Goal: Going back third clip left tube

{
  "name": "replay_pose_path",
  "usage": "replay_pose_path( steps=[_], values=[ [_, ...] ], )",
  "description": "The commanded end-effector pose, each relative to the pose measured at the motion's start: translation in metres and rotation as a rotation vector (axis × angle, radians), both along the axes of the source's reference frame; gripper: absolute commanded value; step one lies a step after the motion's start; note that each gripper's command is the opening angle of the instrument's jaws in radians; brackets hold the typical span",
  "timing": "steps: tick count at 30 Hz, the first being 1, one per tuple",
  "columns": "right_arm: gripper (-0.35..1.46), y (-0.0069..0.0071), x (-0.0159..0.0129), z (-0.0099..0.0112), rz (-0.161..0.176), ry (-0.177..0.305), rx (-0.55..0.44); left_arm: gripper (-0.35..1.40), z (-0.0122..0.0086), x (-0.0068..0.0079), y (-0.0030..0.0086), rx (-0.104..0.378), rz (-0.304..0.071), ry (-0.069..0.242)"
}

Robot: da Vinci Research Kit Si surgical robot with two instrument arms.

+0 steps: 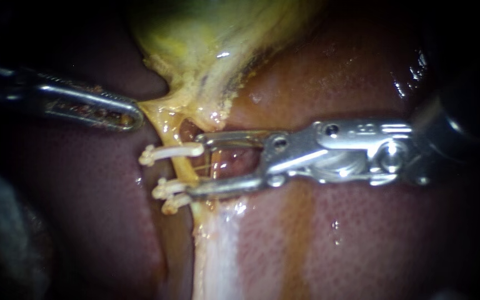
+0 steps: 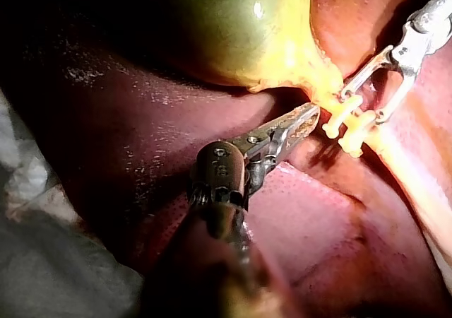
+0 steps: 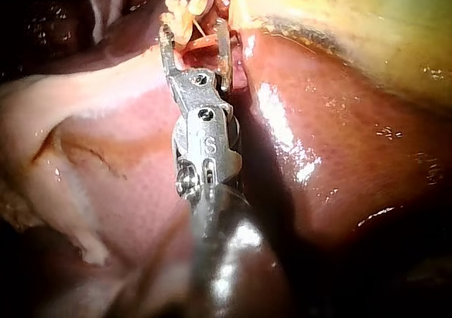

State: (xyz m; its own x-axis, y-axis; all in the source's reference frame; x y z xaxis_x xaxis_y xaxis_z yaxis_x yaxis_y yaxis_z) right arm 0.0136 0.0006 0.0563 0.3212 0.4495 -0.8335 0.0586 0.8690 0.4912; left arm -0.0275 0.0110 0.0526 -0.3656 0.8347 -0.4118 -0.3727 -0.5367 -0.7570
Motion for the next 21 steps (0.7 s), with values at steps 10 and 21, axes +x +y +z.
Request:
replay_pose_path(
  steps=[10,21],
  values=[
    [0.50,-0.0006,-0.0070,-0.0011,-0.047,0.034,-0.083,-0.35,0.0000,0.0000,0.0000,0.000,0.000,0.000],
    [0.50,0.0003,-0.0109,-0.0020,-0.041,0.010,-0.100,-0.35,0.0001,-0.0001,-0.0001,-0.001,-0.001,0.000]
  ],
)
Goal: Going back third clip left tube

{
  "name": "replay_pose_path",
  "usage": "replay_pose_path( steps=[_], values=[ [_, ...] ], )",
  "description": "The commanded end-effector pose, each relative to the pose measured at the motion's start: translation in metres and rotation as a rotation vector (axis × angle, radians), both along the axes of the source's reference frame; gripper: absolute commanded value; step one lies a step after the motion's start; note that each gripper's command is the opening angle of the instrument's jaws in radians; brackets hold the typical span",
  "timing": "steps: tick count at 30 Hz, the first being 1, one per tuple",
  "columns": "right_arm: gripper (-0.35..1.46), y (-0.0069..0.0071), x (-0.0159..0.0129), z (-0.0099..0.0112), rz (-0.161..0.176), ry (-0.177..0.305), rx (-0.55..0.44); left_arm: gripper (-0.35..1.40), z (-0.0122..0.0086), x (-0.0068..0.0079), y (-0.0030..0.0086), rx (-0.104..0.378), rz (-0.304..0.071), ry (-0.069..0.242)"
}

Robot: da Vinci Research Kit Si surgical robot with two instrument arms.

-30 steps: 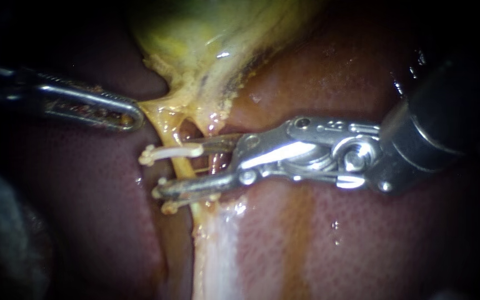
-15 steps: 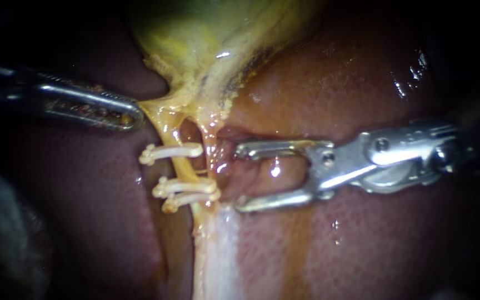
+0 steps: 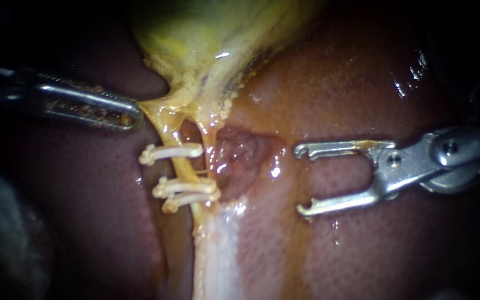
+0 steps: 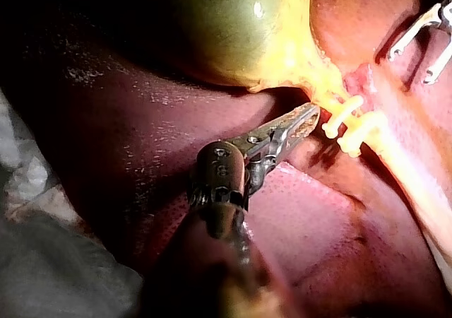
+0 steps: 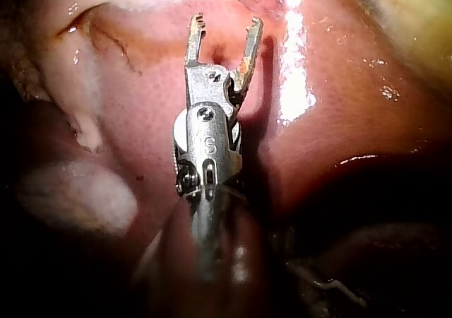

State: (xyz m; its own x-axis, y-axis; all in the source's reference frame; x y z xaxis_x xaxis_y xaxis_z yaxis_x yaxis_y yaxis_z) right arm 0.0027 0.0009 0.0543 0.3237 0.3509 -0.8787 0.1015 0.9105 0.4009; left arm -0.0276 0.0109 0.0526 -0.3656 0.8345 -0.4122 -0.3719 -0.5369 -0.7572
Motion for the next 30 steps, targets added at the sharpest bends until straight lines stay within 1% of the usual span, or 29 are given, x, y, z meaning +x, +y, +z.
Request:
replay_pose_path(
  steps=[1,3,5,8,12,17,19,23,26,30],
  values=[
    [0.50,0.0002,-0.0003,0.0000,0.000,-0.016,-0.006,-0.35,0.0001,-0.0001,-0.0001,-0.001,-0.001,0.001],
    [0.50,0.0005,-0.0007,0.0000,-0.002,-0.035,-0.013,-0.35,0.0002,-0.0002,-0.0002,-0.002,-0.002,0.002],
    [0.50,0.0007,-0.0011,0.0000,0.001,-0.043,-0.013,-0.35,0.0003,-0.0004,-0.0003,-0.003,-0.003,0.003],
    [0.50,0.0009,-0.0015,0.0000,0.001,-0.043,-0.012,-0.35,0.0008,-0.0007,-0.0003,-0.006,-0.007,0.006],
    [0.50,0.0008,-0.0015,0.0000,0.001,-0.042,-0.012,-0.35,0.0021,-0.0014,-0.0003,-0.005,0.001,0.000],
    [0.50,0.0008,-0.0015,0.0000,0.001,-0.042,-0.012,-0.35,0.0040,-0.0030,-0.0007,-0.003,0.010,-0.006],
    [0.50,0.0008,-0.0015,0.0000,0.003,-0.044,-0.013,-0.35,0.0046,-0.0037,-0.0007,0.000,0.015,-0.010],
    [0.50,0.0008,-0.0016,0.0000,0.003,-0.043,-0.013,-0.35,0.0052,-0.0046,-0.0010,0.001,0.020,-0.013],
    [0.50,0.0007,-0.0017,-0.0001,0.002,-0.043,-0.013,-0.35,0.0054,-0.0048,-0.0012,-0.004,0.025,-0.015],
    [0.50,0.0007,-0.0017,-0.0002,0.000,-0.042,-0.012,-0.35,0.0056,-0.0047,-0.0011,-0.005,0.026,-0.016]
  ],
)
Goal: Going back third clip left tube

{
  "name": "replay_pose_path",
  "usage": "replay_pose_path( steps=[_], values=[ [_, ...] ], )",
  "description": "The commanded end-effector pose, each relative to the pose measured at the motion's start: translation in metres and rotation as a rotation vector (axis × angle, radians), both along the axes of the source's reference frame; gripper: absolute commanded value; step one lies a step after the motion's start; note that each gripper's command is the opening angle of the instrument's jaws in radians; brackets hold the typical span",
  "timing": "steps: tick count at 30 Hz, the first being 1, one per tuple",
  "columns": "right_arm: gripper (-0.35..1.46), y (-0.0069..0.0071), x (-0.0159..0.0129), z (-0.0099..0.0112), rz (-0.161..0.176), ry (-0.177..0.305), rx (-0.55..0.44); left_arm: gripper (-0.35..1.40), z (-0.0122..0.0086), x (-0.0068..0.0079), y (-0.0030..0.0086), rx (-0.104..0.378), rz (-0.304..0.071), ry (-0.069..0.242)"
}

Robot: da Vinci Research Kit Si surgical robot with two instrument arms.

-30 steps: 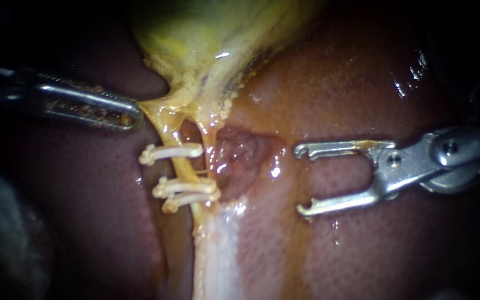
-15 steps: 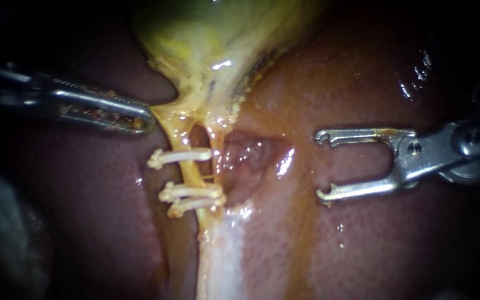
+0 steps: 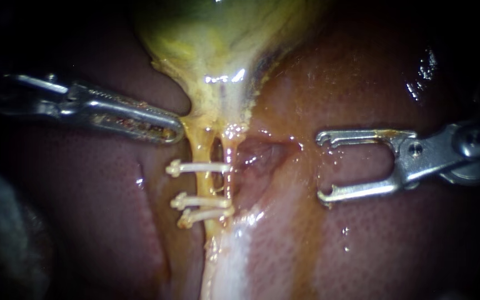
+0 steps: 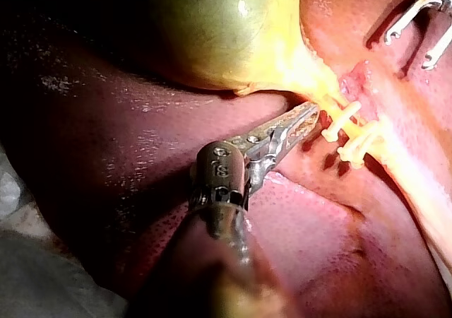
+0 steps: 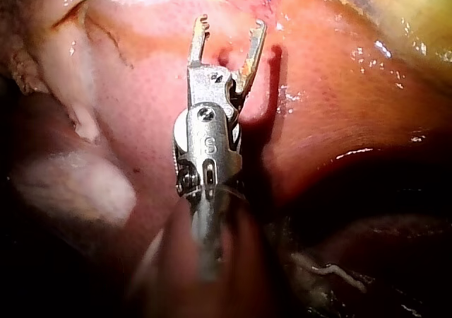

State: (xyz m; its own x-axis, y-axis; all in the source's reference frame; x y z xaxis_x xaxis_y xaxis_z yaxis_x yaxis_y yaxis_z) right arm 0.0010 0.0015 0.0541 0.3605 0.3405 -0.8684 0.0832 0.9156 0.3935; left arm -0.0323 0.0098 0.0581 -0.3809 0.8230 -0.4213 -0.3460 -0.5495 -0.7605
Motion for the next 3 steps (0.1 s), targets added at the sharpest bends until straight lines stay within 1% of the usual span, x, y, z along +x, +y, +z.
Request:
replay_pose_path(
  steps=[1,3],
  values=[
    [0.50,0.0000,0.0000,-0.0001,-0.004,0.002,0.002,-0.35,0.0000,0.0001,0.0000,-0.001,0.000,0.000],
    [0.50,-0.0002,0.0001,-0.0002,-0.011,0.006,0.005,-0.35,0.0000,0.0003,0.0000,0.000,0.001,-0.001]
  ],
)
